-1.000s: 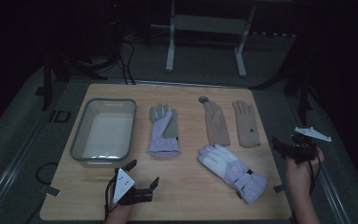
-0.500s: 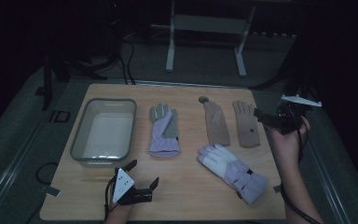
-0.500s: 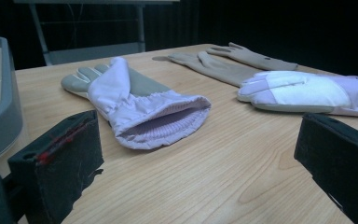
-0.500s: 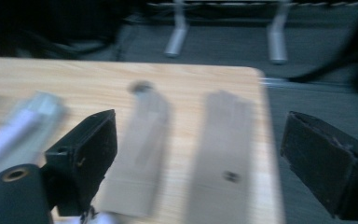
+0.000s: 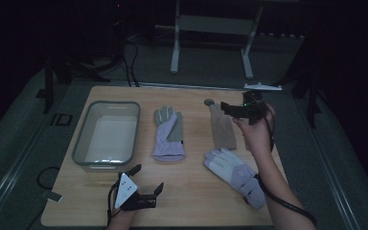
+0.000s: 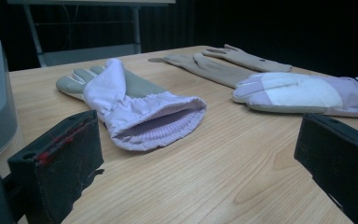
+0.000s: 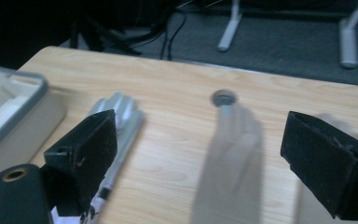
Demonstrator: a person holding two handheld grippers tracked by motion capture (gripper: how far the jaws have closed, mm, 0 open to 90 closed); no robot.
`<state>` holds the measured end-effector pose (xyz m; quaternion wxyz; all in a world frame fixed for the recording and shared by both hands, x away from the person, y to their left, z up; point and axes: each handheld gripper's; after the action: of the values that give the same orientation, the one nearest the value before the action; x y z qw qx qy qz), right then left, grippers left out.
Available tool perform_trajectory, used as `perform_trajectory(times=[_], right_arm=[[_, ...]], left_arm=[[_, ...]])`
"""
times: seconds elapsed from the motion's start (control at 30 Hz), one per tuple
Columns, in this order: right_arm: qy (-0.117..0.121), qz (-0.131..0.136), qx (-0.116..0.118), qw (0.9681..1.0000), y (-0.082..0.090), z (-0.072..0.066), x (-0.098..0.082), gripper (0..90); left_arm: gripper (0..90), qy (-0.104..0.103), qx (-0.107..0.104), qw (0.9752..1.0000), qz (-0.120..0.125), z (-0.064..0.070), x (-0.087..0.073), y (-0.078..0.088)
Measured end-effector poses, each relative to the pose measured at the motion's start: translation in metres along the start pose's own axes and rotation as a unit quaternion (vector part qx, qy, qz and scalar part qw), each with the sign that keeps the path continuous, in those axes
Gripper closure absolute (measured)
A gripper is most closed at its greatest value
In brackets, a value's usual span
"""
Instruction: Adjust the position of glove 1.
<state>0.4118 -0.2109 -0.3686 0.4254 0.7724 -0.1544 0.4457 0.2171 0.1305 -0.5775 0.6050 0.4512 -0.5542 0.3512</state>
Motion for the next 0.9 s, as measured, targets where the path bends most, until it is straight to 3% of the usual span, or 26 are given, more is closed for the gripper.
perform_trajectory(times=[0.17, 0.4, 0.6, 0.9], right_arm=[[0.011, -0.021, 0.023, 0.9995, -0.029, -0.021, 0.001, 10.7], [0.003, -0.041, 0.040, 0.9983, -0.070, -0.048, -0.001, 12.9], [0.011, -0.073, 0.043, 0.9963, -0.109, -0.072, -0.005, 13.8], [-0.016, -0.111, 0.050, 0.9924, -0.160, -0.081, -0.026, 14.8]], left_arm=[[1.1, 0.006, -0.004, 1.0000, 0.000, 0.000, 0.000, 0.000], [1.1, 0.004, -0.009, 1.0000, 0.002, 0.000, 0.000, 0.000], [1.1, 0.005, -0.011, 0.9999, 0.003, -0.001, 0.000, 0.000], [1.1, 0.001, -0.017, 0.9998, 0.003, 0.000, 0.000, 0.000]])
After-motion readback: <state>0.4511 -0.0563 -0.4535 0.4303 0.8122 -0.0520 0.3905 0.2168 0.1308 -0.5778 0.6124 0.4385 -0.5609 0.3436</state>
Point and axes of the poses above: each handheld gripper's, and its own axes: y roughly backward along the jaws, x roughly out of its top, z roughly to its right, and after that the axes turned 15 degrees about x, right-handed
